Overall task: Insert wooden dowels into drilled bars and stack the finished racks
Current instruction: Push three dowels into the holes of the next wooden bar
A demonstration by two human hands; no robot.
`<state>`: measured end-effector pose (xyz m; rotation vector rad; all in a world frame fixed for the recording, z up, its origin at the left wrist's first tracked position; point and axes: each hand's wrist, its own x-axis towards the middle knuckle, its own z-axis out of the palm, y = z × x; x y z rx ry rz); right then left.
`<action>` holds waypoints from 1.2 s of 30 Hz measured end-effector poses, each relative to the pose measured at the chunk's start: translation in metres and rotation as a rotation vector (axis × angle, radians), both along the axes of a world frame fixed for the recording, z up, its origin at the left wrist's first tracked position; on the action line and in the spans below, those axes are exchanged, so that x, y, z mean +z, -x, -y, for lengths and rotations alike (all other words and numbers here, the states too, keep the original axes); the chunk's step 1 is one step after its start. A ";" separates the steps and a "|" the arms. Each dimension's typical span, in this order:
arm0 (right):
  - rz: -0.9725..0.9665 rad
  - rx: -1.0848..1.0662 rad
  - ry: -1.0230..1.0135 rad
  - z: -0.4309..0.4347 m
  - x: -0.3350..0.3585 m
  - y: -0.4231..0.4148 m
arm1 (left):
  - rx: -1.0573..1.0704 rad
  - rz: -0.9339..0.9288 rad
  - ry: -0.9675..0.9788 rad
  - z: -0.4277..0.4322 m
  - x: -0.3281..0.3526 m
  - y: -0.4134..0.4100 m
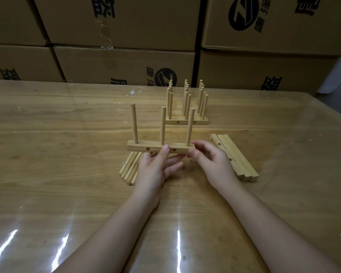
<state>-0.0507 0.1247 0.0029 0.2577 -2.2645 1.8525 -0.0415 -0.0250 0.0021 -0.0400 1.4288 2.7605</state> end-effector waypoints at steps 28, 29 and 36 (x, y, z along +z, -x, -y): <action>0.069 -0.008 0.175 -0.007 0.002 0.000 | 0.311 -0.069 0.208 0.010 -0.003 0.008; 0.066 -0.002 0.176 -0.007 0.002 0.000 | 0.318 -0.061 0.211 0.009 -0.002 0.008; 0.061 0.025 0.184 -0.007 0.002 -0.001 | 0.377 -0.046 0.246 0.007 -0.005 0.010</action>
